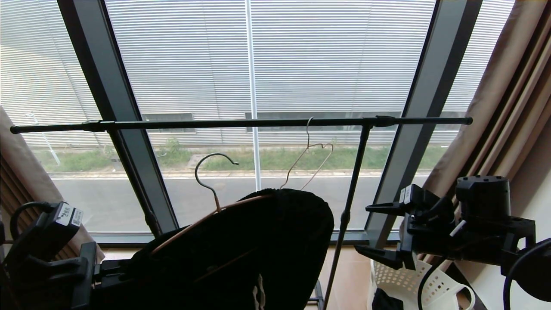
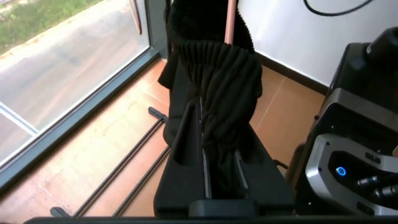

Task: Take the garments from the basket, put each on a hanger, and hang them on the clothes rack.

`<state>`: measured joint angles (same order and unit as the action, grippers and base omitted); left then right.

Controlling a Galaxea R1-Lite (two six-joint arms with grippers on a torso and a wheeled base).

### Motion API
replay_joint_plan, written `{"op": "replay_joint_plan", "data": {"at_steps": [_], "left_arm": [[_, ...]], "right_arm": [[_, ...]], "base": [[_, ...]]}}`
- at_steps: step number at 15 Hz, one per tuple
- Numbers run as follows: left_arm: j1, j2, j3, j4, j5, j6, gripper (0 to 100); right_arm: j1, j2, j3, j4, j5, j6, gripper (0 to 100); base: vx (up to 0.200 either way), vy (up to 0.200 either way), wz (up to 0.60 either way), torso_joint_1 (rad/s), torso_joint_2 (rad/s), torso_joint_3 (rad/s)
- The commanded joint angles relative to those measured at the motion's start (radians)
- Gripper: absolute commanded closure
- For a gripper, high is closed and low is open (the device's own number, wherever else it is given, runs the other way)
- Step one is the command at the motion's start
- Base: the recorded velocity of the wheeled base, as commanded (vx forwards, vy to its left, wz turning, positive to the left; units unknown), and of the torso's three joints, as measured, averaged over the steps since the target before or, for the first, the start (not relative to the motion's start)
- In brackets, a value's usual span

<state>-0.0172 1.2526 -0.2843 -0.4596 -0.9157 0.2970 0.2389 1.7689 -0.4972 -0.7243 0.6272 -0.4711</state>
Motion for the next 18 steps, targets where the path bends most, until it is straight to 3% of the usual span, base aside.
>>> {"op": "replay_joint_plan", "data": {"at_steps": [1, 6, 11, 15, 18], "left_arm": [[0.016, -0.032, 0.0, -0.001, 0.014, -0.029, 100], [0.005, -0.079, -0.021, 0.002, 0.101, -0.164, 100], [-0.075, -0.078, -0.058, 0.018, 0.236, -0.216, 100], [-0.247, -0.036, -0.101, 0.17, 0.488, -0.214, 100], [-0.273, -0.01, -0.102, 0.187, 0.522, -0.197, 100]], "right_arm": [[0.071, -0.086, 0.0, -0.001, -0.063, 0.057, 0], [0.18, -0.163, -0.015, -0.001, -0.239, 0.2, 0], [0.18, -0.164, -0.018, -0.001, -0.25, 0.209, 0], [0.18, -0.155, -0.018, -0.001, -0.251, 0.209, 0], [0.18, -0.154, -0.017, 0.0, -0.251, 0.209, 0]], "base": [[0.0, 0.0, 0.0, 0.0, 0.0, 0.0], [0.0, 0.0, 0.0, 0.0, 0.0, 0.0], [0.0, 0.0, 0.0, 0.0, 0.0, 0.0], [0.0, 0.0, 0.0, 0.0, 0.0, 0.0], [0.0, 0.0, 0.0, 0.0, 0.0, 0.0]]}}
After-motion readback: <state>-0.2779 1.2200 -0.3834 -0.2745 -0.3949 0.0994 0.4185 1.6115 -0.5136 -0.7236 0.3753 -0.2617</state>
